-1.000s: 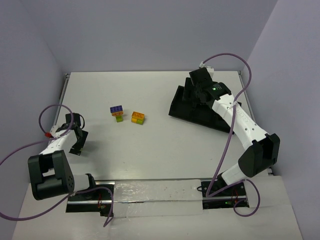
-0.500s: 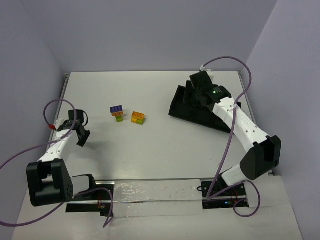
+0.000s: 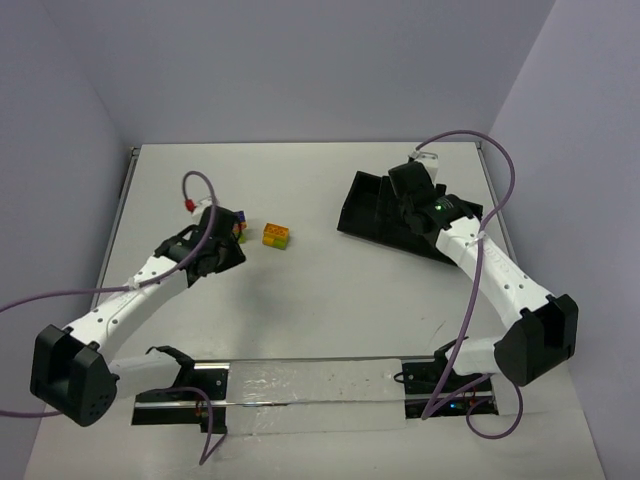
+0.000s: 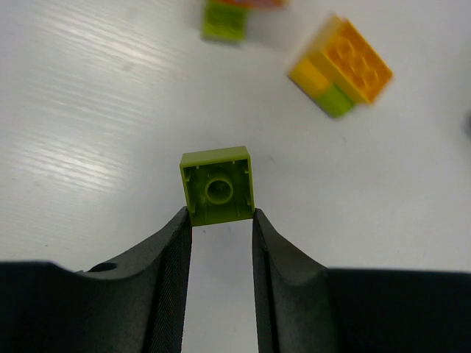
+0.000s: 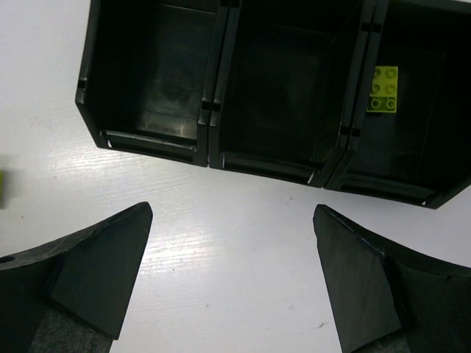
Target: Sort the legos into containers by color
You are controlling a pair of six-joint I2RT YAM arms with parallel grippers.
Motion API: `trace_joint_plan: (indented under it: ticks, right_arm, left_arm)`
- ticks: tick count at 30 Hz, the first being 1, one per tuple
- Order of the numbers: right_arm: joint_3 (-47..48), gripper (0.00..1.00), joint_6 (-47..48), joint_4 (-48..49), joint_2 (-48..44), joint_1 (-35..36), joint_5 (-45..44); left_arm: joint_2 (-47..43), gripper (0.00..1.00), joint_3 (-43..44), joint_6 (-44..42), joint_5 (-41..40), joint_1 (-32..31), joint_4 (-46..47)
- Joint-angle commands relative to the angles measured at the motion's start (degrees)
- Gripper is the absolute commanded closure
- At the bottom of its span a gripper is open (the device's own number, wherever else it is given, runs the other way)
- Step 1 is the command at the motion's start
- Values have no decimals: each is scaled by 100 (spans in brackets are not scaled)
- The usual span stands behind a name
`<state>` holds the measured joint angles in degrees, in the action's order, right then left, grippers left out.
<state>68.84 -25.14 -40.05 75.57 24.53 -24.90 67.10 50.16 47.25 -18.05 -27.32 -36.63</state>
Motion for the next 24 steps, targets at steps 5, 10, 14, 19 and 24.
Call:
trace_joint_plan:
  ticks: [5,10,14,19,24]
  right_arm:
    - [-159,2,150,400,-538,-282,172]
    - [-509,2,105,483,-706,-576,543]
    - [-761,2,39,525,-830,-684,651]
    - [-918,2,-65,496,-985,-701,756]
    - [-1015,2,-105,490,-1020,-704,811]
  left_arm:
    - [539,97,482,-779,755,-1650,902]
    - [1601,95,1072,-1048,746,-2233,1082]
    - [2398,95,1627,-1050,747,-2545,1278]
    - [3213,92,2143,-981,660,-2710,1367]
    - [3882,77,2542,-995,528,-2814,1215]
